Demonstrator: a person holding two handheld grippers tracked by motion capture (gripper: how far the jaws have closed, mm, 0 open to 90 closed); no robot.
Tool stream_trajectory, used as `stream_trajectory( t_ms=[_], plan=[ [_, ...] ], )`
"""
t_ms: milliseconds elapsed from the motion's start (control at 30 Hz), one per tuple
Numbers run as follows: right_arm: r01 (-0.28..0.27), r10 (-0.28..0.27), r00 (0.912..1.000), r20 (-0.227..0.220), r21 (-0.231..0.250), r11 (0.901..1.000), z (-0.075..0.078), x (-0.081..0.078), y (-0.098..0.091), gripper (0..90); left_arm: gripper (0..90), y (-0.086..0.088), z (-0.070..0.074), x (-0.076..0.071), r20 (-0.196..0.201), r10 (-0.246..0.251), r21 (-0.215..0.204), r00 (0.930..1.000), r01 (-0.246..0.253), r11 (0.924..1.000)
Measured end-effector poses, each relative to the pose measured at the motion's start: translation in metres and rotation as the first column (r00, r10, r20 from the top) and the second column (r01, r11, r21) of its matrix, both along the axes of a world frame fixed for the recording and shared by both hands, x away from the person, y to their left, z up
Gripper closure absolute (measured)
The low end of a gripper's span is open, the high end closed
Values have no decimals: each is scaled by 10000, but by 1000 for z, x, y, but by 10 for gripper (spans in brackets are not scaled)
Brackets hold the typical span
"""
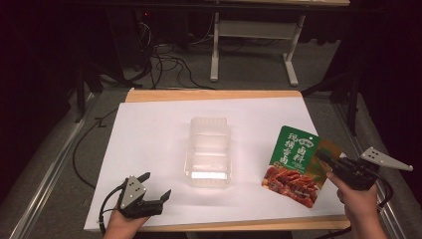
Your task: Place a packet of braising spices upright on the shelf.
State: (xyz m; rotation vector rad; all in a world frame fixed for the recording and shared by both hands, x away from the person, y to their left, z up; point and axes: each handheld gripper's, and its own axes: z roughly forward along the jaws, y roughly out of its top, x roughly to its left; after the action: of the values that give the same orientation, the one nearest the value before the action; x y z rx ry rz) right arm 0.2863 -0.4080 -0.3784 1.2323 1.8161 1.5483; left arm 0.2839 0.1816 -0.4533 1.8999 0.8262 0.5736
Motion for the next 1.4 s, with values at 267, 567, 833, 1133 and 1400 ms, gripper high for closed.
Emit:
stream_trajectory(
  t_ms=[267,567,833,1133,1400],
  plan=[
    [207,-184,9953,952,-236,9995,13,-8,9,900,121,0,0,0,35,18,15,10000,-18,10000],
    [791,-675,9840,1646,-650,9947,20,-14,10,900,122,0,0,-1,34,25,12,10000,-25,10000],
    [670,-542,9827,1770,-671,9955,22,-15,13,900,122,-1,0,0,32,6,61,10000,-6,10000],
    [495,-362,9838,1755,-721,9962,22,-11,22,900,122,1,0,0,19,26,18,10000,-26,10000],
    [501,-365,9832,1788,-724,9961,27,-6,29,900,122,1,0,-1,39,48,7,10000,-48,10000]
  ],
)
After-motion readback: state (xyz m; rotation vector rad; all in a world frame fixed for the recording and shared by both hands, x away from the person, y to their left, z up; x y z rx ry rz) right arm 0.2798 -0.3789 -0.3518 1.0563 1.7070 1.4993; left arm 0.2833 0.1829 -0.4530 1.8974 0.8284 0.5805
